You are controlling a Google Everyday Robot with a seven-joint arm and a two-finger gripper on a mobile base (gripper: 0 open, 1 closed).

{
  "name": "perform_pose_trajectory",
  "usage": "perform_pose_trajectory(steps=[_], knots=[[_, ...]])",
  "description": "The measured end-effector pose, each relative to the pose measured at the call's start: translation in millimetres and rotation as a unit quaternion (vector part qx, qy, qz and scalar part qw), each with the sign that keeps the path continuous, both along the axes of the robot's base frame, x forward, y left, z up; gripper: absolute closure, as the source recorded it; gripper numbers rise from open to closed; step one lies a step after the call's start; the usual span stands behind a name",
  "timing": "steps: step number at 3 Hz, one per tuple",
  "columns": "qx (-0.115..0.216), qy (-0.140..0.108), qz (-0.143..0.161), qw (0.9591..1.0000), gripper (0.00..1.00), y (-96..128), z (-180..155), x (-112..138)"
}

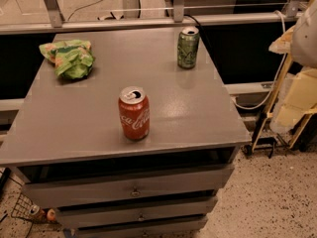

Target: Move green can near coke can

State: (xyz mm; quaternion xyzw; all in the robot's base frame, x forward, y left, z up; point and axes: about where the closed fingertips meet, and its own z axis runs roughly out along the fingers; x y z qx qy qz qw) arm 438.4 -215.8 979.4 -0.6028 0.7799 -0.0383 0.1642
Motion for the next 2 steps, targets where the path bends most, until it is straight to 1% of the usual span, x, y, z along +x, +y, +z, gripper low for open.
perform_pose_trajectory(steps=[1,2], knots=[[0.000,0.000,0.000,1.0000,0.00,0.0,0.0,0.0],[0.063,-0.049,-0.018,0.9966,0.00,-7.1,0.0,49.1]])
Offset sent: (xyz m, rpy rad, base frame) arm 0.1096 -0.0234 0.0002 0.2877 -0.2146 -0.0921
